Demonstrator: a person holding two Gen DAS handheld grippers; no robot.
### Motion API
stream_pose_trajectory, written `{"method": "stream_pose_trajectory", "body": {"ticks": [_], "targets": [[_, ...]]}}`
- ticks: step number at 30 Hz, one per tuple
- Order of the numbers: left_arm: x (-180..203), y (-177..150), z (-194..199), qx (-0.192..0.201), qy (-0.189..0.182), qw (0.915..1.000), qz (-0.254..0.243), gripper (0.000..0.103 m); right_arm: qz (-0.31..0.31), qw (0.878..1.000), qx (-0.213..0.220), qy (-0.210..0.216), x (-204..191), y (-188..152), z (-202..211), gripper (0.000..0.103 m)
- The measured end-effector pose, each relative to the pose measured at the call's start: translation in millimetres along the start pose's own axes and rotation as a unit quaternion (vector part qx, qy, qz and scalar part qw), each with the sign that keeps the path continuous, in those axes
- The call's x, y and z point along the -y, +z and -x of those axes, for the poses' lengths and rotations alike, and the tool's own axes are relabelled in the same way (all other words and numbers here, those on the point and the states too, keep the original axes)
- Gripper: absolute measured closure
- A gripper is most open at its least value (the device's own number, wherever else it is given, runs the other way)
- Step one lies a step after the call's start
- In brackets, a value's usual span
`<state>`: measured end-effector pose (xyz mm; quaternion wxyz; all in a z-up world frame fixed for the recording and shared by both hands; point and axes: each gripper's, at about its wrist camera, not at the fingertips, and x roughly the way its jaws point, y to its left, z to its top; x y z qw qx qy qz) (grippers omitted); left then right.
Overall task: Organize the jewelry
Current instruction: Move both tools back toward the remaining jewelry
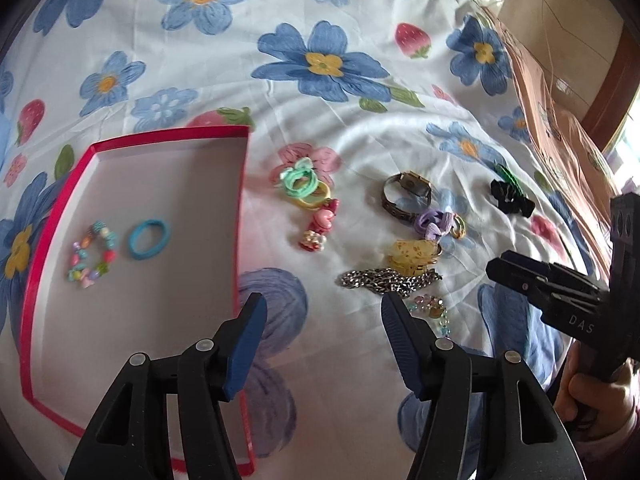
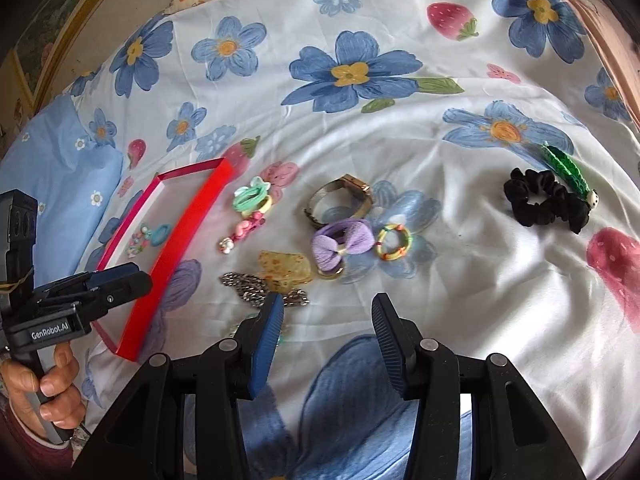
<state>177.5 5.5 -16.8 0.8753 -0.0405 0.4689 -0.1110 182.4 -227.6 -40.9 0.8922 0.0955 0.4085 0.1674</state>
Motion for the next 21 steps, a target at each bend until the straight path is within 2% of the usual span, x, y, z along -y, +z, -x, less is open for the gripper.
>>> {"method": "stream_pose_trajectory", "body": {"ticks": [7, 17, 21], "targets": [[17, 10, -39, -0.025, 0.004, 0.9993, -0.026, 0.044, -0.001, 1.000, 0.002, -0.019, 18, 9, -12, 0.055], [39, 19, -86, -0.053, -0.010, 0.9966, -0.062, 0.043, 0.013, 0.999, -0.014, -0.049, 30, 29, -43, 0.057], [54, 17, -98, -0.053, -0.011, 0.9948, -0.087, 0.046, 0.018, 0.998, -0.028, -0.050, 30, 29, -58, 0.065]]}}
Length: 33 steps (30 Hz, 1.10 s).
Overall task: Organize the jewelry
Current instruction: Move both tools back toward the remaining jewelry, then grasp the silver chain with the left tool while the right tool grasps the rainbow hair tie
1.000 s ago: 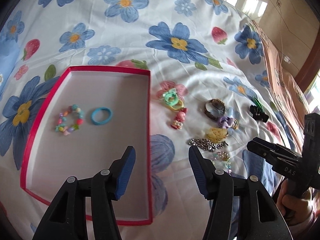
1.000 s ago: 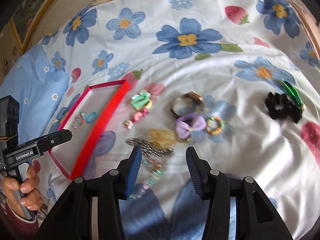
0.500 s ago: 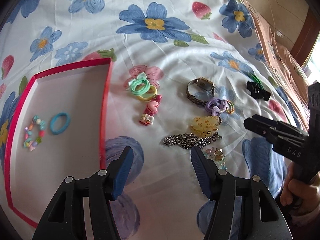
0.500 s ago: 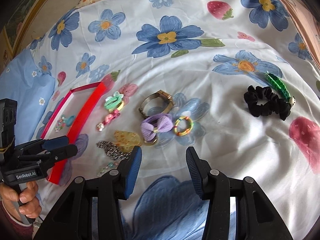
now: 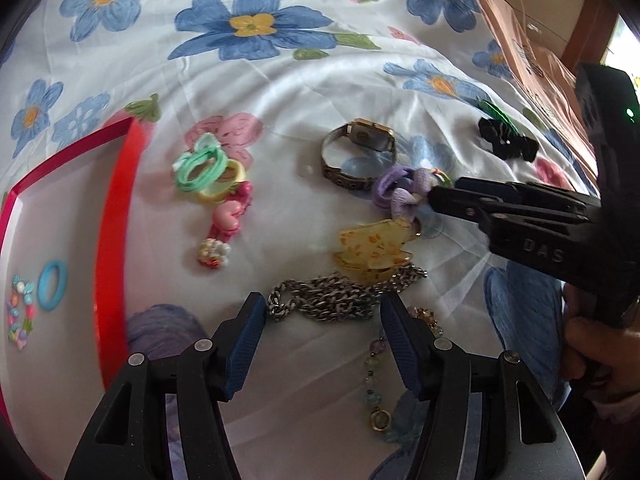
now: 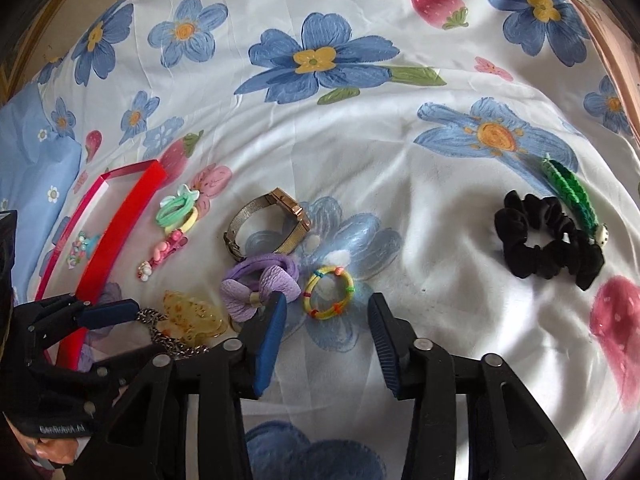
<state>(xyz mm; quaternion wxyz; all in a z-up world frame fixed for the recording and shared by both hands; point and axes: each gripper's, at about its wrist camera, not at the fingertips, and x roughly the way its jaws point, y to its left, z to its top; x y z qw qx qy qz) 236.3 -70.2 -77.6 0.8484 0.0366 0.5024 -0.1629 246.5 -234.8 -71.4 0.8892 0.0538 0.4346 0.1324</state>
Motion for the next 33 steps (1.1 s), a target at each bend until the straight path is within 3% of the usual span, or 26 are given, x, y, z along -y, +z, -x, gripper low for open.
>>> {"method": "stream_pose_trajectory", "body": {"ticks": [1, 3, 5, 7, 9, 20, 33], "targets": [[2, 0, -1, 0.001, 0.000, 1.0000, -0.003, 0.052, 0.003, 1.000, -0.001, -0.002, -1, -1, -2, 0.066], [4, 1, -6, 0.000, -0.006, 0.9999, -0.010, 0.082, 0.010, 1.000, 0.002, -0.008, -2, -1, -4, 0.071], [5, 2, -7, 0.002, -0.014, 0.9998, -0.015, 0.092, 0.013, 1.000, 0.002, -0.014, -2, -1, -6, 0.082], [6, 2, -6, 0.008, -0.016, 0.9997, -0.017, 0.093, 0.010, 1.000, 0.003, -0.016, 0, 0, -6, 0.094], [4, 0, -3, 0.012, -0.025, 0.9995, -0.013, 0.094, 0.006, 1.000, 0.006, -0.013, 2, 0, -5, 0.097], [-18, -17, 52, 0.068, -0.033, 0.9969, 0.023, 0.095, -0.008, 0.999, 0.031, 0.024, -10, -9, 32, 0.098], [-45, -44, 136, 0.139, -0.018, 0.9886, 0.054, 0.095, 0.024, 0.995, 0.053, 0.075, -63, -7, 61, 0.098]]}}
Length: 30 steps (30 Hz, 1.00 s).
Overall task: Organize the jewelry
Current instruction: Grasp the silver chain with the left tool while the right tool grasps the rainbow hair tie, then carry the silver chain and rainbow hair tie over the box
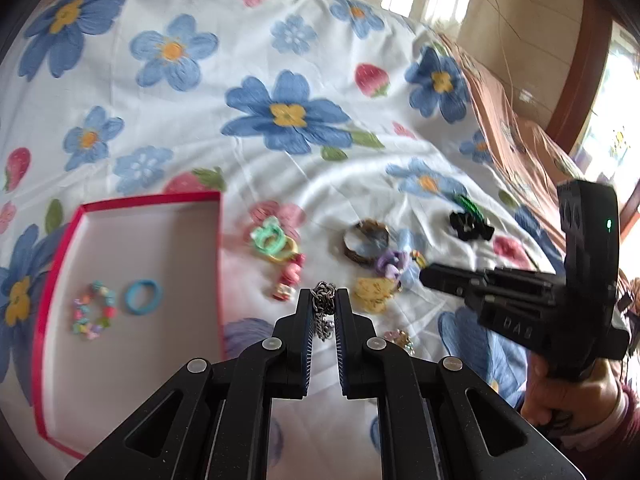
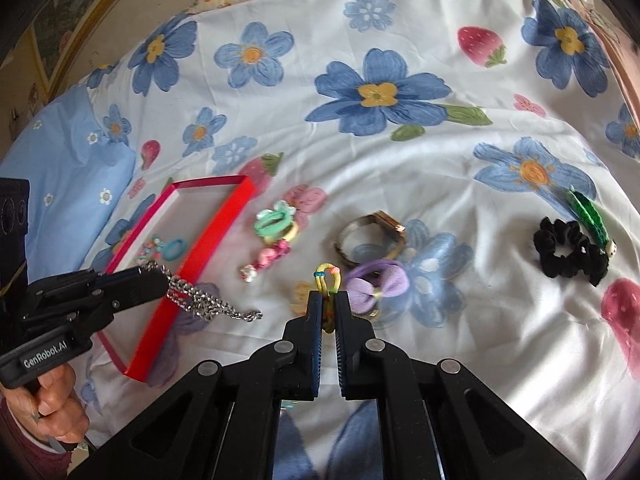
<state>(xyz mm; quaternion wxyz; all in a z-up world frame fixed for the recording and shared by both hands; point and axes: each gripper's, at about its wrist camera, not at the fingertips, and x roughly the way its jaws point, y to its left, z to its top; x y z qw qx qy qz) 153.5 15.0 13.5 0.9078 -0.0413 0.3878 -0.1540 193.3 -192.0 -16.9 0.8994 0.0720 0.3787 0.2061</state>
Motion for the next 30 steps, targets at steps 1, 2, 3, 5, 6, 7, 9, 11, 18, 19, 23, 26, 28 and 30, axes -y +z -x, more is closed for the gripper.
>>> {"method": "stream_pose_trajectory", "body": {"ticks": [1, 2, 3, 5, 6, 7, 9, 11, 18, 19, 23, 26, 28, 30], "targets": [[-3, -1, 5, 0.004, 0.002, 1.0000, 0.003, 0.095, 0.005, 1.000, 0.001, 0.004, -5, 1, 0, 0.098], [-7, -1, 11, 0.010, 0.004, 0.9999, 0.008, 0.095, 0.008, 1.000, 0.001, 0.009, -10, 2, 0, 0.098], [-11, -2, 17, 0.015, 0.005, 0.9998, 0.013, 0.095, 0.013, 1.000, 0.001, 0.013, -16, 3, -1, 0.098], [-17, -4, 25, 0.022, 0.008, 0.9995, 0.020, 0.095, 0.019, 1.000, 0.000, 0.022, -27, 4, -2, 0.098], [-21, -6, 32, 0.026, 0.011, 0.9993, 0.025, 0.095, 0.023, 0.999, 0.000, 0.029, -32, 5, -3, 0.098], [-24, -7, 36, 0.030, 0.013, 0.9991, 0.029, 0.095, 0.025, 0.999, -0.001, 0.034, -37, 6, -4, 0.098], [-30, -7, 41, 0.034, 0.014, 0.9987, 0.034, 0.095, 0.035, 0.998, -0.003, 0.045, -49, 9, -8, 0.098], [-39, -10, 49, 0.039, 0.018, 0.9981, 0.045, 0.095, 0.043, 0.998, -0.005, 0.054, -60, 10, -11, 0.098], [-68, -12, 69, 0.054, 0.038, 0.9956, 0.067, 0.095, 0.068, 0.994, -0.011, 0.085, -100, 18, -27, 0.098], [-73, -14, 72, 0.055, 0.044, 0.9949, 0.072, 0.095, 0.070, 0.993, -0.012, 0.089, -104, 19, -29, 0.098], [-88, -17, 74, 0.052, 0.054, 0.9934, 0.087, 0.095, 0.081, 0.991, -0.018, 0.104, -124, 22, -42, 0.098], [-98, -18, 73, 0.050, 0.057, 0.9924, 0.097, 0.095, 0.089, 0.989, -0.027, 0.112, -138, 23, -54, 0.098], [-105, -21, 71, 0.047, 0.059, 0.9916, 0.105, 0.095, 0.092, 0.988, -0.037, 0.119, -146, 23, -64, 0.098], [-112, -20, 68, 0.043, 0.061, 0.9912, 0.110, 0.095, 0.098, 0.987, -0.046, 0.120, -154, 23, -75, 0.098]]}}
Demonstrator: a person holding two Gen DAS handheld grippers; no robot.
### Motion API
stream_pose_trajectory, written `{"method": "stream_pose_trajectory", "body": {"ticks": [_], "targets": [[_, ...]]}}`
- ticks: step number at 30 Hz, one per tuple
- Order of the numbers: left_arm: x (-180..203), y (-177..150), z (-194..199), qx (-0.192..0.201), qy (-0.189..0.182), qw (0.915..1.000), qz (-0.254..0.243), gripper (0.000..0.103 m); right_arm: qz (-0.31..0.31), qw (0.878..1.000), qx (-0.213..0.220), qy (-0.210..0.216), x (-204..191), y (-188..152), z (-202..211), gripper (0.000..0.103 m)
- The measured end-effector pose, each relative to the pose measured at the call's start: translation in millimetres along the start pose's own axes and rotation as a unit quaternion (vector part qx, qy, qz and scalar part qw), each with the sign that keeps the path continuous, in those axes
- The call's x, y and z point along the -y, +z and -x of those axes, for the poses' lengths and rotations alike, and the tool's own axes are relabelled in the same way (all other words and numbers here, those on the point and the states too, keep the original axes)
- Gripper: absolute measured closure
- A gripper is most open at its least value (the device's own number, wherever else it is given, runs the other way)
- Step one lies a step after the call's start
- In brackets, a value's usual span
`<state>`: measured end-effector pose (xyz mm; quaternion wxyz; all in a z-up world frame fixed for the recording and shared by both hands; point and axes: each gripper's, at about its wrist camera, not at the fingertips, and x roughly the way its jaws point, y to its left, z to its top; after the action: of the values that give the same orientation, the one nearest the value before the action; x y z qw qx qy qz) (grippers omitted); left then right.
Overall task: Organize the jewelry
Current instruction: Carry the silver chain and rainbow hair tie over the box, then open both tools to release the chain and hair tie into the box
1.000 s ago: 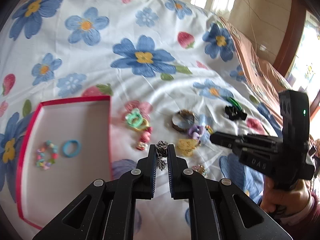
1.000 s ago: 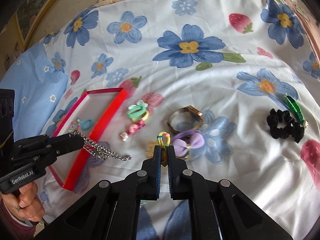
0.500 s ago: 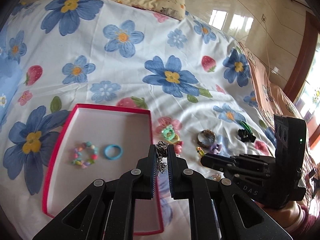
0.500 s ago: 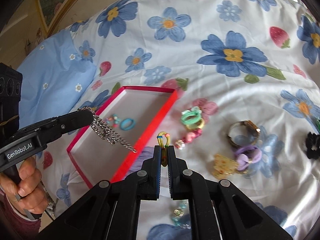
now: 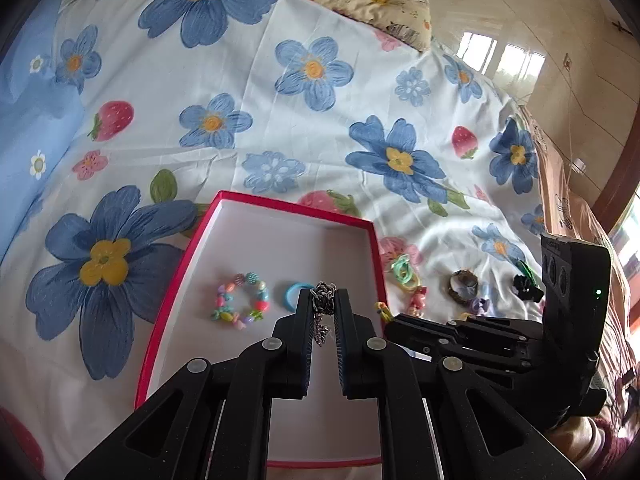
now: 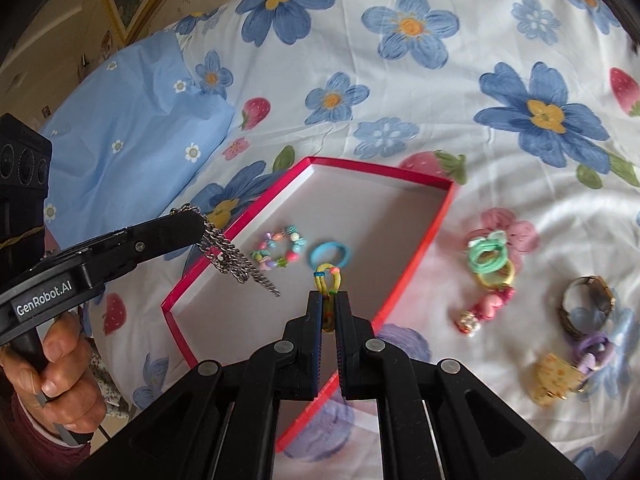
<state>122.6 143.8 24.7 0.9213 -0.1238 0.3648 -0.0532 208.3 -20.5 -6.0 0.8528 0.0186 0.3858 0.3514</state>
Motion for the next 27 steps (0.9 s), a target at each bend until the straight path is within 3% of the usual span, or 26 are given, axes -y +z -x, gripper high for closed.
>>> {"method": "stream_pose_trajectory", "body": {"ticks": [14, 27], "targets": [[-37, -7, -38, -0.038, 0.037, 0.9981, 0.033, 0.094, 0.024, 0.998, -0.060, -0.011, -11, -2, -62, 0.097], [-60, -19, -74, -0.080, 0.101, 0.9901, 0.055, 0.094, 0.051, 0.995, -0.079, -0.028, -15, -3, -79, 0.095]]}}
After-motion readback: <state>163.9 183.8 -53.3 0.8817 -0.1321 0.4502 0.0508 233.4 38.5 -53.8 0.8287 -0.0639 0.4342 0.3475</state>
